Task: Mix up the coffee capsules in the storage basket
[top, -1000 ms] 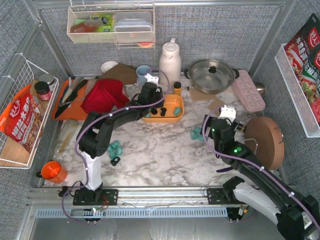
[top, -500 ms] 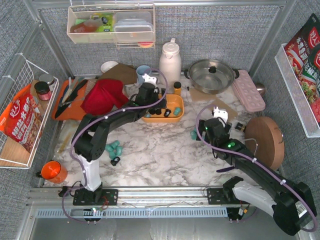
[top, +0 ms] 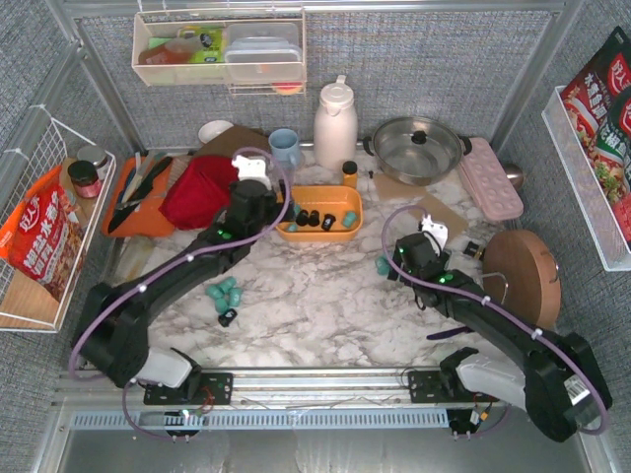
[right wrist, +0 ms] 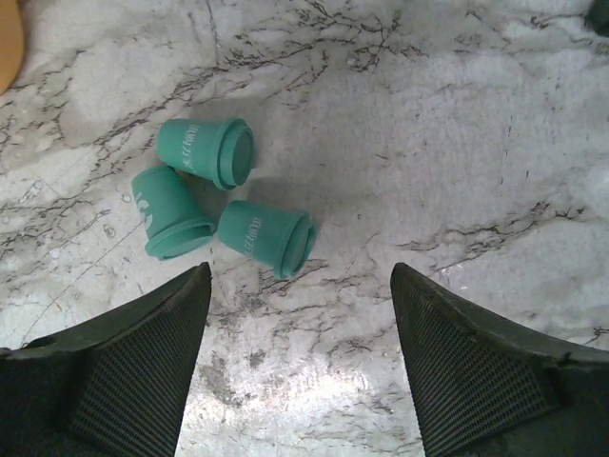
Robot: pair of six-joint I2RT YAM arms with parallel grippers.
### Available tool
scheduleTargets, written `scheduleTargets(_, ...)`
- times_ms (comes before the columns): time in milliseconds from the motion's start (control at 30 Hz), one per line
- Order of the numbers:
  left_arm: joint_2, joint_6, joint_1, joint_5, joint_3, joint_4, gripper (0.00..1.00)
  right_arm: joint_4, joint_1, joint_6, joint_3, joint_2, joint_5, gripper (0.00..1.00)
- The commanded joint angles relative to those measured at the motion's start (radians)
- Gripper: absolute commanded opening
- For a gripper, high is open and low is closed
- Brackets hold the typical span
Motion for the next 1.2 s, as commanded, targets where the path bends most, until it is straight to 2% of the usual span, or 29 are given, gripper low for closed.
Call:
scheduleTargets(0, -0.145, 0.031, 0.002, -0.052, -0.08, -0.046, 0.99, 0.042, -0.016, 0.046, 0.021, 0.056, -0.018, 0.8)
scheduleTargets(200, -0.33, -0.04, 0.0, -0.072, -0.101, -0.247, 0.99, 0.047, -0.047, 0.039, 0.063, 0.15, -0.054, 0.75)
scheduleTargets(333, -0.471, -0.044, -0.001, -0.037, -0.163, -0.235, 0.99, 0.041, -0.058, 0.045, 0.088, 0.189, -0.081, 0.73)
scheduleTargets(467, -0.568, -0.044, -0.001, -0.085, -0.208, -0.235, 0.99, 0.023, -0.064, 0.053, 0.11, 0.231, -0.105, 0.72)
scheduleTargets(1167, -0.578, -0.043, -0.001, -0.071, -0.237, -0.212, 0.99, -0.054, -0.066, 0.093, 0.179, 0.358, -0.091, 0.63)
